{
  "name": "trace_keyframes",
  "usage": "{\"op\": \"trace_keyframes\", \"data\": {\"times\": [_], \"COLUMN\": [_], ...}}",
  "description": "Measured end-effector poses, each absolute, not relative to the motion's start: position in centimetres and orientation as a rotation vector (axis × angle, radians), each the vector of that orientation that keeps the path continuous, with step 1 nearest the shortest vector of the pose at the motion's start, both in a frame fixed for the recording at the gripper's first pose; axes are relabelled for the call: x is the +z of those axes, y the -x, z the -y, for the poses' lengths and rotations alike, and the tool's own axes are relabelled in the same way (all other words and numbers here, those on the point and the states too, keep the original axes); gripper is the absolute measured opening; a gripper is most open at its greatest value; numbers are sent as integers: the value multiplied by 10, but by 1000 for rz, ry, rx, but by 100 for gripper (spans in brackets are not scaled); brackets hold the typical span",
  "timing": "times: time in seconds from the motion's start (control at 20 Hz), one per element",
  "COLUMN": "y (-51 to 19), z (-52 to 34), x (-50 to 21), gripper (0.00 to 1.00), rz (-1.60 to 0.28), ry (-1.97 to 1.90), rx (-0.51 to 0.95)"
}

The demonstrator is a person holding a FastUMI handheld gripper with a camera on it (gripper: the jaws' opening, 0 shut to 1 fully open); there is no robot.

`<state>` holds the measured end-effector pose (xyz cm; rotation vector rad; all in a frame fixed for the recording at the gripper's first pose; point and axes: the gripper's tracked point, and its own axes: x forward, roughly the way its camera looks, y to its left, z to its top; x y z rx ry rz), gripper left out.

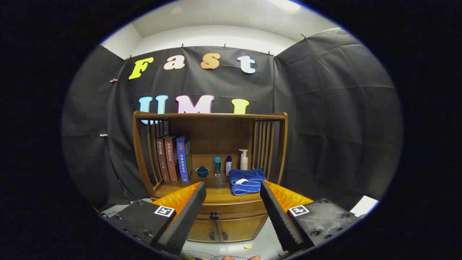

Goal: Pull open the drawer, take out the items inside it, and place them on the countertop above the cabinet.

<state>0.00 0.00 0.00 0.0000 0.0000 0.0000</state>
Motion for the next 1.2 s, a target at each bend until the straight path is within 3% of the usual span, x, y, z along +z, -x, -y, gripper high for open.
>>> {"op": "trace_keyframes", "data": {"times": [1.2], "y": [-6], "z": [-6], "x": [7], "gripper": [99], "rz": [41], "ry": [17], "rx": [2]}}
